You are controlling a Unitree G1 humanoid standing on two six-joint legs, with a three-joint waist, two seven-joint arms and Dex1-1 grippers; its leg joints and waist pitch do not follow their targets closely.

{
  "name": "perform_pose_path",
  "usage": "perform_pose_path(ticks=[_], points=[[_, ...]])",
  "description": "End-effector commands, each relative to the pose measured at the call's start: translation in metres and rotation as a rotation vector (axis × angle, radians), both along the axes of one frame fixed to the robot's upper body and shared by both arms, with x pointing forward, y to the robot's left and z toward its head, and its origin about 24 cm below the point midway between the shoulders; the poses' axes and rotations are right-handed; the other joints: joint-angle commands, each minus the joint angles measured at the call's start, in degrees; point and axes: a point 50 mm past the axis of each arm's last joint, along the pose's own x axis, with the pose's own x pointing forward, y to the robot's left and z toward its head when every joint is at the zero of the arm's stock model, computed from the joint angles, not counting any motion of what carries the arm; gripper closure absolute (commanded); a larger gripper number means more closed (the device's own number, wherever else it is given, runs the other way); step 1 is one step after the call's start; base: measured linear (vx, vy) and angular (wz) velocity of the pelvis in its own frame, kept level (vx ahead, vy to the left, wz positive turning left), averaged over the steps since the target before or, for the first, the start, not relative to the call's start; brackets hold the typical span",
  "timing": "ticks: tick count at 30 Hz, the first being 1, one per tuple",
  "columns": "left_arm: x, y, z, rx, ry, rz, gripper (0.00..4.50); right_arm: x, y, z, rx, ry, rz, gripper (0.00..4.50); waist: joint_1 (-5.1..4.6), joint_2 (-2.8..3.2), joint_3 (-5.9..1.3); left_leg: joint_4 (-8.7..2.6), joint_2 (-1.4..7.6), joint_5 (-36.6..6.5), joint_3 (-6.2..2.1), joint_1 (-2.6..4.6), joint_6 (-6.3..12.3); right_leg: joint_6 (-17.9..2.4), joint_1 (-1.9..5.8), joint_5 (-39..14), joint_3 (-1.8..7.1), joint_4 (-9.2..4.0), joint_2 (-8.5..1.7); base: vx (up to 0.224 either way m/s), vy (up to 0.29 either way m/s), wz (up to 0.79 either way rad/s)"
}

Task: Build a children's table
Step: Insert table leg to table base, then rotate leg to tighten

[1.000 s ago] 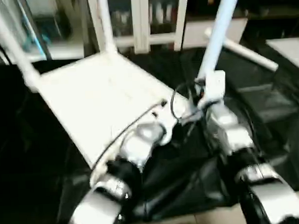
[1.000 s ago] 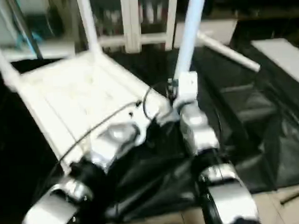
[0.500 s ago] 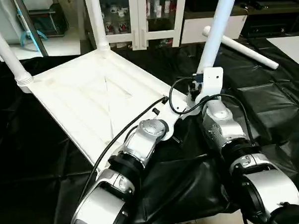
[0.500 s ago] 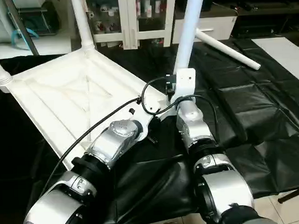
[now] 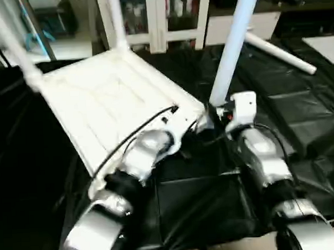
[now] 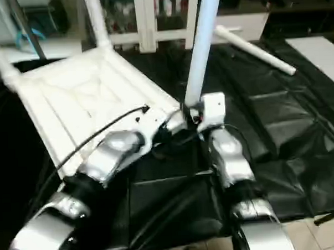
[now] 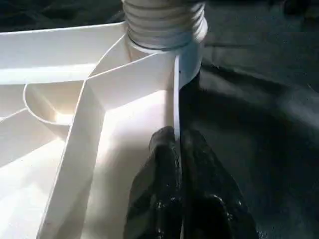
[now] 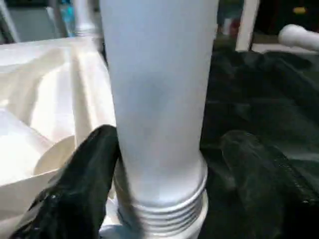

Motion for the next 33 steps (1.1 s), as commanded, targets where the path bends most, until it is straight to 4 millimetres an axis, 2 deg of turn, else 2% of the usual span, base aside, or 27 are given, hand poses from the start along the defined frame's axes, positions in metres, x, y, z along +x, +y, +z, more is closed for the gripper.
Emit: perform_pose_path(ticks=[1, 2, 4, 6, 7, 8, 10, 12, 14, 18, 20, 25, 27, 28, 29, 33], points=[[-0.004, 0.001, 0.003, -0.004, -0.002, -0.065, 4.5, -0.004, -0.001, 0.005, -0.001, -0.005, 0.043, 0.6, 0.37, -0.13, -3.92, -3.62, 2.36, -2.6, -0.07, 0.28, 9.94, -16.5, 3.84, -1.5, 1.45, -2.41, -2.24, 0.0, 0.0, 0.0], [-0.011, 0.006, 0.002, 0.0, 0.02, -0.125, 4.5, -0.012, -0.006, 0.006, 0.001, 0.004, 0.088, 0.57, 0.41, 0.22, -3.86, -3.75, 2.2, -3.9, 0.03, 0.44, 9.14, -16.7, 3.61, -2.8, 1.4, -2.54, -2.11, 0.0, 0.0, 0.0], [-0.015, 0.009, 0.002, 0.002, 0.031, -0.172, 4.5, -0.018, -0.009, 0.007, -0.003, 0.013, 0.117, 0.33, 0.6, 0.04, -3.63, -4.11, 2.38, -6.3, 0.01, 0.44, 7.81, -16.0, 3.77, -5.2, 1.54, -2.85, -2.18, 0.0, 0.0, 0.0], [-0.021, 0.016, 0.003, 0.004, 0.044, -0.239, 4.5, -0.029, -0.013, 0.01, -0.014, 0.035, 0.19, 0.22, 0.64, 0.31, -3.75, -4.09, 2.34, -6.7, 0.05, 0.61, 6.78, -15.8, 3.6, -5.1, 1.64, -2.76, -2.07, 0.0, 0.0, 0.0], [-0.022, 0.017, 0.003, 0.004, 0.048, -0.247, 4.5, -0.031, -0.014, 0.01, -0.018, 0.038, 0.203, 0.11, 0.73, 0.37, -3.74, -4.06, 2.29, -6.1, -0.04, 0.63, 6.59, -15.6, 3.69, -4.2, 1.61, -2.67, -1.95, 0.0, 0.0, 0.0], [-0.027, 0.022, 0.004, -0.001, 0.069, -0.301, 4.5, -0.04, -0.015, 0.013, -0.045, 0.061, 0.29, 0.05, 0.87, 0.42, -3.81, -3.94, 2.25, -4.8, -0.01, 0.61, 6.75, -15.9, 3.85, -1.6, 1.64, -2.4, -1.93, 0.0, 0.0, 0.0], [-0.03, 0.027, 0.004, 0.004, 0.09, -0.325, 4.5, -0.049, -0.016, 0.013, -0.062, 0.093, 0.38, 0.05, 0.84, 0.41, -3.81, -3.82, 2.16, -4.3, -0.01, 0.46, 7.01, -16.1, 3.96, -0.7, 1.7, -2.18, -1.98, 0.0, 0.0, 0.0], [-0.038, 0.035, 0.006, -0.003, 0.127, -0.411, 4.5, -0.068, -0.019, 0.013, -0.091, 0.165, 0.559, 0.05, 1.17, 0.28, -3.8, -3.74, 2.27, -4.7, 0.04, 0.51, 7.59, -16.0, 4.04, -1.3, 1.76, -2.26, -2.17, 0.0, 0.0, 0.0], [-0.043, 0.038, 0.007, -0.009, 0.144, -0.46, 4.5, -0.075, -0.021, 0.012, -0.109, 0.198, 0.626, 0.05, 1.26, 0.25, -3.65, -3.77, 2.28, -5.3, 0.14, 0.42, 7.53, -15.7, 3.93, -3.0, 1.77, -2.45, -2.23, 0.0, 0.0, 0.0], [-0.049, 0.041, 0.008, -0.007, 0.171, -0.535, 4.5, -0.085, -0.025, 0.01, -0.139, 0.256, 0.721, 0.05, 1.88, 0.34, -3.67, -3.74, 2.43, -5.6, 0.17, 0.85, 6.44, -15.6, 3.62, -4.8, 1.81, -2.4, -2.18, 0.0, 0.0, 0.0], [-0.05, 0.042, 0.008, -0.001, 0.174, -0.552, 4.5, -0.088, -0.025, 0.01, -0.159, 0.269, 0.755, 0.05, 2.11, 0.37, -3.7, -3.64, 2.42, -5.5, 0.28, 1.07, 6.15, -15.6, 3.44, -4.5, 1.83, -2.39, -2.05, 0.0, 0.0, 0.0], [-0.051, 0.043, 0.008, 0.014, 0.171, -0.566, 4.5, -0.086, -0.026, 0.013, -0.206, 0.263, 0.794, 0.05, 2.17, 0.18, -3.74, -3.56, 2.34, -5.1, 0.25, 0.81, 5.9, -15.3, 3.65, -4.6, 1.81, -2.2, -2.16, 0.0, 0.0, 0.0], [-0.052, 0.044, 0.008, 0.022, 0.17, -0.569, 4.5, -0.083, -0.026, 0.013, -0.216, 0.261, 0.816, 0.05, 2.13, -0.1, -3.88, -3.43, 2.24, -4.7, 0.21, 0.71, 5.84, -15.1, 3.83, -4.6, 1.84, -2.06, -2.23, 0.0, 0.0, 0.0], [-0.052, 0.044, 0.007, 0.027, 0.168, -0.57, 4.5, -0.082, -0.025, 0.013, -0.215, 0.259, 0.83, 0.05, 2.15, -0.02, -3.91, -3.35, 2.23, -4.4, 0.21, 0.69, 6.0, -15.2, 3.78, -4.6, 1.82, -2.01, -2.23, 0.0, 0.0, 0.0], [-0.053, 0.044, 0.007, 0.026, 0.169, -0.569, 4.5, -0.082, -0.025, 0.014, -0.216, 0.256, 0.834, 0.32, 2.23, -0.08, -3.91, -3.27, 2.24, -4.1, 0.23, 0.71, 6.17, -15.2, 3.78, -4.5, 1.86, -1.99, -2.26, 0.0, 0.0, 0.0], [-0.054, 0.046, 0.007, 0.024, 0.17, -0.57, 4.5, -0.077, -0.026, 0.016, -0.204, 0.245, 0.837, 0.52, 2.28, -0.15, -4.07, -3.01, 2.16, -2.2, 0.2, 0.57, 7.03, -15.5, 3.85, -3.1, 1.76, -1.64, -2.22, 0.0, 0.0, 0.0]])
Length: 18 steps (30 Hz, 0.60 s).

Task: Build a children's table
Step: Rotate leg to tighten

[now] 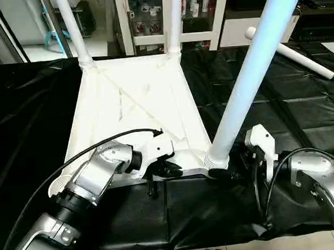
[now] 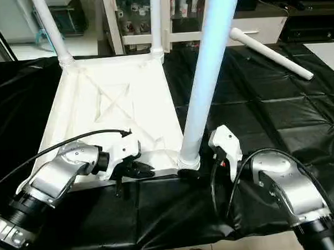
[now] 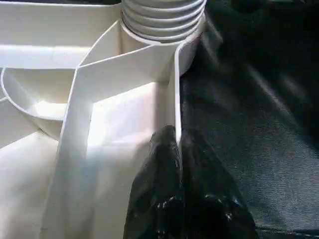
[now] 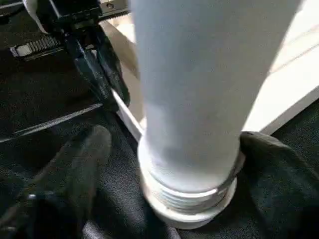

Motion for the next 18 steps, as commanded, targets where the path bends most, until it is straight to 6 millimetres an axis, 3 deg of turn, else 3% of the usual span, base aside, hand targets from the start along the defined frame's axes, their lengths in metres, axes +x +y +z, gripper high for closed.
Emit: perform_pose_path(ticks=[1, 2, 10, 18], points=[[-0.006, -0.009, 0.005, -0.023, -0.009, -0.075, 4.5, 0.001, 0.003, 0.004, 0.006, -0.017, 0.029, 0.52, -0.09, -0.89, -4.27, -3.65, 1.95, -2.4, -0.09, 0.5, 7.08, -15.5, 3.49, -3.4, 1.55, -2.22, -2.18, 0.0, 0.0, 0.0], [-0.006, -0.008, 0.005, -0.022, -0.008, -0.073, 4.5, 0.001, 0.002, 0.003, 0.008, -0.011, 0.035, 0.77, -0.02, -0.82, -4.24, -3.66, 1.99, -2.8, -0.12, 0.5, 7.05, -15.4, 3.49, -4.1, 1.54, -2.21, -2.18, 0.0, 0.0, 0.0], [-0.006, -0.007, 0.003, -0.012, -0.007, -0.07, 4.5, 0.0, 0.001, 0.0, -0.004, 0.005, 0.066, 1.3, 0.0, -0.9, -3.99, -3.79, 1.94, -6.9, -0.1, 0.51, 4.77, -13.7, 3.25, -10.6, 1.61, -2.82, -2.15, 0.0, 0.0, 0.0], [-0.004, -0.007, 0.001, 0.004, -0.023, -0.06, 4.5, -0.002, -0.001, -0.006, -0.036, 0.014, 0.087, 1.87, -0.03, -0.85, -4.19, -3.67, 1.86, -5.6, -0.17, 0.39, 5.2, -13.9, 3.37, -7.9, 1.56, -2.47, -2.01, 0.0, 0.0, 0.0]])
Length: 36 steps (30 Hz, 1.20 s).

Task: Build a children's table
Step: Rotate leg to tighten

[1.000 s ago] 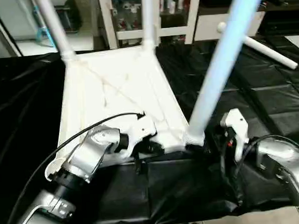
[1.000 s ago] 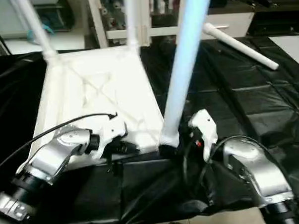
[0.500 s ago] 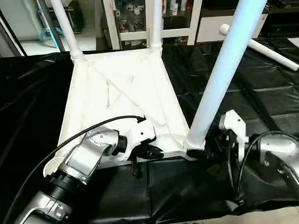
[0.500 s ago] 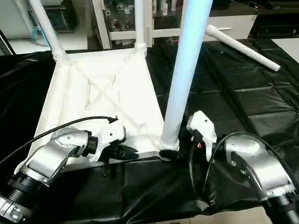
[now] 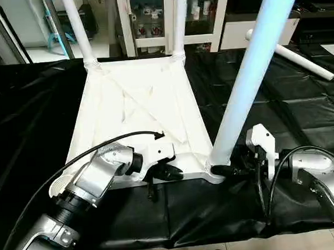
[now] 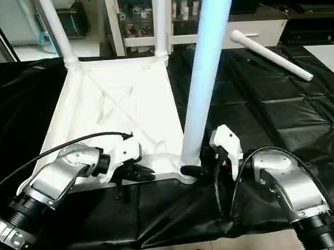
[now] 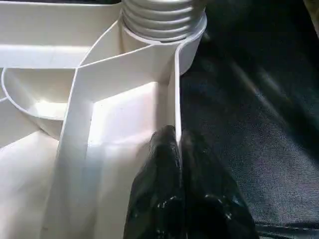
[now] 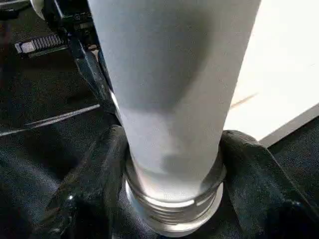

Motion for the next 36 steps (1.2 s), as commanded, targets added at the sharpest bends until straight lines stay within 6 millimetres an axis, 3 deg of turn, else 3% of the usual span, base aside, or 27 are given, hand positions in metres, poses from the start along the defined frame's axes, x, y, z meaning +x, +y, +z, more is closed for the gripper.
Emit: perform_pose_path(ticks=[1, 12, 14, 15, 16, 18, 20, 22, 23, 24, 25, 26, 27, 29, 31, 33, 36], points=[[-0.001, -0.006, 0.003, -0.006, -0.028, -0.032, 4.5, -0.002, 0.002, -0.005, -0.03, 0.018, 0.041, 1.92, -0.2, -0.84, -4.19, -4.07, 1.76, -5.7, -0.16, 0.36, 5.27, -14.0, 3.31, -7.8, 1.49, -3.01, -1.99, 0.0, 0.0, 0.0], [-0.001, -0.004, 0.001, 0.005, -0.027, -0.025, 4.5, -0.001, 0.003, -0.016, 0.001, 0.058, -0.041, 1.98, -0.48, -0.74, -3.98, -4.33, 1.71, -8.6, -0.27, 0.29, 4.13, -13.4, 3.38, -11.3, 1.41, -3.41, -2.04, 0.0, 0.0, 0.0], [0.002, -0.005, -0.001, -0.001, -0.028, 0.018, 4.5, 0.005, 0.003, -0.025, 0.019, 0.07, -0.149, 1.98, -0.89, -0.45, -3.66, -4.6, 1.7, -11.3, -0.27, 0.4, 3.09, -12.6, 2.99, -15.6, 1.31, -3.99, -2.02, 0.0, 0.0, 0.0], [0.004, -0.006, -0.002, -0.004, -0.029, 0.049, 4.5, 0.008, 0.004, -0.031, 0.025, 0.077, -0.211, 1.98, -1.02, -0.57, -3.64, -4.6, 1.64, -11.9, -0.27, 0.43, 2.58, -12.1, 2.99, -16.9, 1.28, -4.14, -2.01, 0.0, 0.0, 0.0], [0.006, -0.007, -0.003, -0.008, -0.031, 0.077, 4.5, 0.01, 0.006, -0.036, 0.03, 0.083, -0.256, 1.99, -1.22, -0.31, -3.59, -4.8, 1.55, -13.2, -0.55, 0.33, 1.63, -11.1, 3.24, -19.6, 1.15, -4.22, -2.1, 0.0, 0.0, 0.0], [0.01, -0.011, -0.004, -0.017, -0.035, 0.138, 4.5, 0.014, 0.01, -0.044, 0.045, 0.097, -0.338, 1.99, -1.88, -0.57, -3.32, -5.05, 1.44, -16.7, -0.72, 0.49, 0.39, -9.3, 2.98, -24.5, 0.94, -4.82, -1.98, 0.0, 0.0, 0.0], [0.017, -0.02, -0.006, -0.043, -0.035, 0.245, 4.5, 0.02, 0.023, -0.052, 0.064, 0.102, -0.424, 1.99, -2.65, -0.19, -3.23, -5.02, 1.22, -19.7, -0.82, 0.94, -0.47, -8.0, 2.53, -28.8, 0.83, -5.43, -2.02, 0.0, 0.0, 0.0], [0.02, -0.024, -0.007, -0.054, -0.037, 0.285, 4.5, 0.024, 0.029, -0.056, 0.054, 0.094, -0.465, 1.99, -3.85, -0.58, -3.19, -5.11, 0.93, -22.3, -1.29, 0.72, -1.12, -5.8, 2.65, -32.4, 0.22, -6.03, -1.86, 0.0, 0.0, 0.0], [0.026, -0.034, -0.008, -0.086, -0.033, 0.372, 4.5, 0.034, 0.038, -0.062, 0.025, 0.078, -0.564, 2.0, -4.09, -0.51, -3.31, -5.11, 0.88, -22.6, -1.39, 0.69, -1.03, -5.2, 2.64, -33.3, 0.13, -6.12, -1.98, 0.0, 0.0, 0.0], [0.031, -0.043, -0.008, -0.116, -0.013, 0.455, 4.5, 0.044, 0.045, -0.065, 0.006, 0.074, -0.665, 2.0, -4.79, -0.26, -3.2, -5.12, 0.77, -22.8, -1.55, 0.32, -0.95, -4.8, 2.67, -34.0, -0.24, -6.28, -1.99, -0.058, 0.018, -0.15], [0.037, -0.047, -0.008, -0.114, -0.026, 0.535, 4.5, 0.052, 0.049, -0.067, -0.014, 0.069, -0.753, 2.0, -5.43, 0.39, -3.34, -5.1, 0.69, -24.4, -1.91, 0.53, -1.39, -4.0, 2.71, -35.3, -0.96, -6.65, -1.96, 0.0, 0.0, 0.0], [0.042, -0.05, -0.008, -0.104, -0.045, 0.592, 4.5, 0.059, 0.053, -0.067, -0.024, 0.066, -0.815, 2.0, -6.31, 0.7, -3.41, -5.0, 0.6, -26.2, -2.22, 0.82, -1.59, -4.5, 2.51, -34.2, -1.54, -6.98, -2.01, 0.0, 0.0, 0.0], [0.044, -0.051, -0.008, -0.1, -0.053, 0.606, 4.5, 0.06, 0.055, -0.067, -0.024, 0.067, -0.828, 2.0, -6.79, 0.51, -3.43, -5.11, 0.69, -27.4, -2.37, 0.95, -1.45, -4.4, 2.67, -33.5, -2.01, -7.23, -1.88, 0.0, 0.0, 0.0], [0.05, -0.054, -0.005, -0.082, -0.104, 0.669, 4.5, 0.069, 0.063, -0.066, -0.027, 0.067, -0.898, 2.0, -7.63, 0.77, -3.59, -5.41, 0.85, -27.9, -2.75, 0.28, -0.31, -5.1, 3.52, -29.9, -2.55, -7.29, -2.15, 0.0, 0.0, 0.0], [0.053, -0.055, -0.004, -0.073, -0.127, 0.683, 4.5, 0.074, 0.068, -0.063, -0.019, 0.063, -0.932, 2.0, -7.72, 1.11, -3.7, -5.18, 0.74, -28.6, -2.54, 0.91, 0.55, -6.2, 2.99, -28.4, -2.84, -7.7, -2.27, 0.0, 0.0, 0.0], [0.054, -0.057, -0.003, -0.065, -0.136, 0.677, 4.5, 0.08, 0.075, -0.059, 0.014, 0.058, -0.961, 2.0, -7.97, 1.0, -3.74, -5.34, 0.85, -27.1, -2.49, 0.13, 1.15, -7.2, 3.51, -25.7, -3.19, -7.4, -2.67, 0.0, 0.0, 0.0], [0.054, -0.057, -0.003, -0.063, -0.133, 0.673, 4.5, 0.084, 0.08, -0.055, 0.047, 0.048, -0.948, 2.0, -8.41, 0.78, -3.79, -5.32, 0.92, -26.8, -2.38, 0.12, 1.44, -8.4, 3.38, -24.4, -3.05, -7.12, -2.81, 0.0, 0.0, 0.0]])
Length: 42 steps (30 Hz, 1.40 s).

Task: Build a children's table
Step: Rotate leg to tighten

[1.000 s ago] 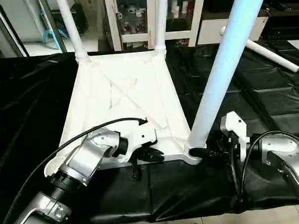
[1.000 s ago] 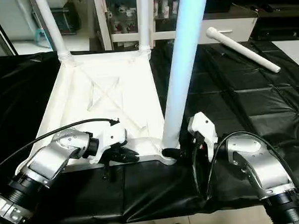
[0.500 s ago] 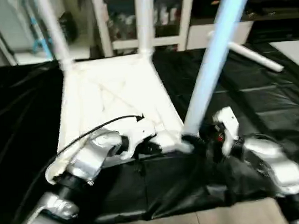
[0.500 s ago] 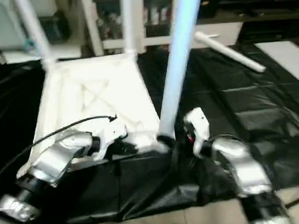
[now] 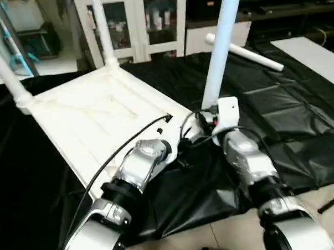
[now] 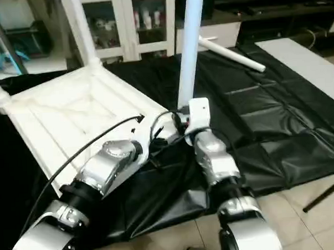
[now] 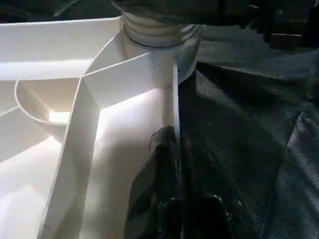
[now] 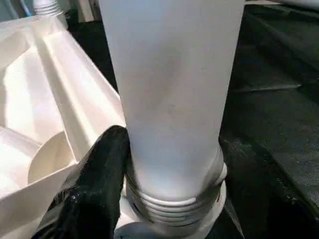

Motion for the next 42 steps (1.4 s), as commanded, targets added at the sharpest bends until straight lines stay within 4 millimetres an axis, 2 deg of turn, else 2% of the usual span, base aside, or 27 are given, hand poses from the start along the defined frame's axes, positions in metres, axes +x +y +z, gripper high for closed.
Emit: perform_pose_path(ticks=[1, 2, 4, 5, 6, 8, 10, 13, 14, 15, 16, 17, 18, 19, 20, 21, 22, 23, 24, 25, 27, 29, 31, 32, 34, 37, 42], points=[[0.008, -0.002, 0.014, -0.005, -0.068, 0.001, 4.5, -0.009, 0.001, -0.025, -0.013, 0.111, 0.002, 2.0, -0.13, -0.13, -3.17, -5.47, 1.13, -26.6, -0.65, 0.09, 1.84, -8.8, 2.39, -24.0, 0.46, -4.12, -1.89, 0.0, 0.0, 0.0], [0.008, 0.001, 0.012, 0.007, -0.068, -0.014, 4.5, -0.006, 0.004, -0.018, 0.014, 0.057, 0.026, 2.0, -0.3, -0.24, -3.2, -5.45, 1.1, -26.7, -0.6, 0.07, 2.1, -9.0, 2.39, -24.2, 0.5, -4.04, -1.98, 0.0, 0.0, 0.0], [0.007, 0.003, 0.012, 0.013, -0.071, -0.035, 4.5, -0.005, 0.004, -0.01, 0.056, 0.009, 0.066, 1.3, -0.26, -0.34, -3.23, -5.49, 1.16, -26.1, -0.53, 0.0, 2.57, -9.2, 2.49, -23.7, 0.62, -4.01, -1.97, 0.0, 0.0, 0.0], [0.006, 0.004, 0.012, 0.015, -0.071, -0.045, 4.5, -0.006, 0.004, -0.006, 0.089, -0.018, 0.098, 1.3, -0.18, -0.11, -3.25, -5.49, 1.17, -25.7, -0.53, -0.04, 2.73, -9.5, 2.54, -23.1, 0.71, -3.9, -1.99, 0.0, 0.0, 0.0], [0.006, 0.004, 0.012, 0.015, -0.071, -0.045, 4.5, -0.006, 0.004, -0.006, 0.089, -0.018, 0.098, 1.31, -0.06, -0.25, -3.34, -5.46, 1.24, -24.6, -0.41, -0.14, 3.15, -10.0, 2.58, -21.7, 0.89, -3.78, -2.06, 0.0, 0.0, 0.0], [0.005, 0.006, 0.012, 0.013, -0.075, -0.081, 4.5, -0.009, 0.003, 0.002, 0.093, -0.064, 0.194, 0.96, 0.09, -0.35, -3.32, -5.53, 1.28, -23.0, -0.36, -0.49, 3.75, -10.1, 2.87, -21.4, 0.93, -3.62, -2.03, 0.0, 0.0, 0.0], [0.002, 0.008, 0.012, 0.012, -0.064, -0.119, 4.5, -0.014, -0.001, 0.006, 0.078, -0.08, 0.251, 0.84, 0.54, -0.46, -3.54, -5.41, 1.41, -20.9, -0.2, -0.39, 4.23, -10.6, 2.8, -20.2, 1.21, -3.42, -2.0, 0.0, 0.0, 0.0], [-0.012, 0.012, 0.011, 0.01, -0.042, -0.283, 4.5, -0.025, -0.02, 0.016, 0.05, -0.095, 0.366, 0.63, 0.89, -0.33, -3.46, -5.55, 1.62, -19.0, -0.2, -0.73, 4.89, -10.9, 2.97, -19.2, 1.35, -3.32, -1.98, 0.0, 0.0, 0.0], [-0.016, 0.014, 0.01, 0.015, -0.036, -0.338, 4.5, -0.03, -0.025, 0.018, 0.046, -0.087, 0.42, 0.44, 1.56, -0.46, -3.59, -5.39, 1.89, -17.5, -0.04, -0.62, 5.59, -11.2, 2.88, -17.7, 1.68, -2.97, -1.93, 0.0, 0.0, 0.0], [-0.021, 0.016, 0.009, 0.021, -0.03, -0.388, 4.5, -0.034, -0.028, 0.02, 0.044, -0.075, 0.474, 0.39, 1.74, -0.4, -3.58, -5.29, 1.81, -17.0, 0.03, -0.69, 5.71, -11.5, 2.8, -17.3, 1.78, -2.87, -1.98, 0.0, 0.0, 0.0], [-0.021, 0.016, 0.009, 0.021, -0.03, -0.388, 4.5, -0.034, -0.028, 0.02, 0.044, -0.075, 0.474, 0.31, 2.27, -0.4, -3.49, -5.17, 1.83, -17.1, 0.33, -0.33, 5.58, -11.8, 2.28, -17.8, 1.94, -2.88, -1.92, 0.052, -0.031, 0.1], [-0.031, 0.023, 0.008, 0.01, 0.027, -0.497, 4.5, -0.047, -0.039, 0.022, -0.003, -0.031, 0.636, 0.19, 2.72, 0.68, -3.41, -5.15, 1.82, -17.6, 0.34, 0.22, 5.09, -12.1, 2.19, -18.0, 1.94, -2.76, -1.8, 0.052, -0.031, 0.1], [-0.031, 0.023, 0.008, 0.01, 0.027, -0.497, 4.5, -0.047, -0.039, 0.022, -0.003, -0.031, 0.636, 0.08, 3.23, 0.05, -3.63, -5.01, 2.12, -16.7, 0.68, 0.68, 5.19, -12.9, 1.97, -15.0, 2.21, -2.57, -1.66, 0.056, -0.029, 0.14], [-0.035, 0.026, 0.009, 0.0, 0.038, -0.554, 4.5, -0.055, -0.045, 0.022, -0.033, -0.003, 0.712, 0.02, 3.41, -0.06, -3.57, -5.0, 1.97, -15.8, 0.95, 0.39, 5.51, -13.2, 2.01, -14.0, 2.36, -2.42, -1.63, 0.054, -0.018, 0.16], [-0.037, 0.029, 0.01, -0.004, 0.05, -0.584, 4.5, -0.06, -0.051, 0.023, -0.072, 0.01, 0.756, 0.02, 4.9, 0.0, -3.61, -4.92, 2.22, -14.1, 1.4, 1.02, 5.71, -13.3, 1.76, -14.0, 2.67, -2.29, -1.65, 0.054, -0.018, 0.16], [-0.037, 0.029, 0.01, -0.004, 0.05, -0.584, 4.5, -0.06, -0.051, 0.023, -0.072, 0.01, 0.756, 0.02, 5.22, 0.0, -3.66, -4.88, 2.22, -12.8, 1.59, 0.96, 5.72, -13.6, 1.82, -13.3, 2.78, -2.01, -1.58, 0.06, -0.016, 0.15], [-0.039, 0.032, 0.011, -0.007, 0.061, -0.601, 4.5, -0.063, -0.056, 0.023, -0.098, 0.019, 0.784, 0.02, 5.75, 0.32, -3.83, -4.78, 2.26, -10.4, 1.82, 1.04, 5.58, -14.2, 1.7, -10.7, 2.92, -1.57, -1.48, 0.054, -0.007, 0.04], [-0.039, 0.032, 0.011, -0.007, 0.061, -0.601, 4.5, -0.063, -0.056, 0.023, -0.098, 0.019, 0.784, 0.02, 6.12, 0.17, -3.97, -4.66, 2.23, -7.3, 1.69, 0.46, 5.78, -14.5, 2.31, -7.4, 2.92, -0.85, -1.42, 0.054, -0.007, 0.04], [-0.041, 0.036, 0.012, -0.007, 0.088, -0.625, 4.5, -0.069, -0.062, 0.024, -0.112, 0.041, 0.819, 0.02, 6.39, 0.2, -4.0, -4.63, 2.19, -6.3, 1.65, 0.38, 5.91, -14.9, 2.42, -5.3, 2.98, -0.43, -1.33, 0.0, 0.0, 0.0], [-0.041, 0.036, 0.012, -0.007, 0.088, -0.625, 4.5, -0.069, -0.062, 0.024, -0.112, 0.041, 0.819, 0.02, 6.46, 0.17, -4.06, -4.57, 2.22, -6.1, 1.71, 0.54, 6.04, -15.1, 2.4, -4.5, 3.05, -0.32, -1.29, 0.0, 0.0, 0.0], [-0.046, 0.047, 0.012, 0.008, 0.124, -0.665, 4.5, -0.082, -0.072, 0.027, -0.121, 0.096, 0.909, 0.02, 6.66, 0.0, -4.29, -4.31, 2.1, -4.2, 1.78, 0.58, 6.79, -15.8, 2.62, -1.9, 3.25, 0.02, -1.28, 0.0, 0.0, 0.0], [-0.046, 0.049, 0.012, 0.012, 0.123, -0.665, 4.5, -0.083, -0.072, 0.027, -0.122, 0.102, 0.919, 0.02, 6.81, -0.03, -4.05, -4.35, 2.07, -4.9, 1.93, 0.59, 7.6, -15.9, 2.58, -3.0, 3.47, -0.18, -1.3, 0.0, 0.0, 0.0], [-0.045, 0.051, 0.012, 0.017, 0.123, -0.657, 4.5, -0.083, -0.072, 0.025, -0.127, 0.117, 0.927, 0.02, 6.76, -0.12, -3.83, -4.53, 2.05, -6.8, 2.03, 0.51, 7.14, -15.4, 2.5, -6.5, 3.5, -0.56, -1.41, 0.0, 0.0, 0.0], [-0.045, 0.051, 0.012, 0.017, 0.123, -0.657, 4.5, -0.083, -0.072, 0.025, -0.127, 0.117, 0.927, 0.02, 6.75, -0.14, -3.65, -4.72, 2.08, -9.3, 2.03, 0.61, 5.77, -14.4, 2.37, -10.8, 3.54, -0.99, -1.45, 0.0, 0.0, 0.0], [-0.044, 0.051, 0.012, 0.018, 0.123, -0.656, 4.5, -0.083, -0.071, 0.025, -0.123, 0.125, 0.933, 0.18, 6.77, -0.29, -3.57, -4.86, 2.13, -10.8, 2.05, 0.82, 4.61, -13.6, 2.14, -13.1, 3.63, -1.28, -1.38, 0.0, 0.0, 0.0], [-0.044, 0.051, 0.013, 0.016, 0.123, -0.661, 4.5, -0.082, -0.069, 0.026, -0.115, 0.123, 0.935, 0.29, 6.74, -0.29, -3.64, -4.89, 2.11, -10.7, 2.04, 0.75, 4.0, -13.1, 2.14, -13.0, 3.71, -1.23, -1.3, 0.0, 0.0, 0.0], [-0.045, 0.051, 0.013, 0.019, 0.131, -0.668, 4.5, -0.082, -0.07, 0.027, -0.103, 0.121, 0.936, 0.77, 6.82, -0.33, -3.91, -4.59, 2.02, -7.5, 2.11, 0.55, 5.15, -13.7, 2.32, -9.2, 3.74, -0.77, -1.29, 0.0, 0.0, 0.0]])
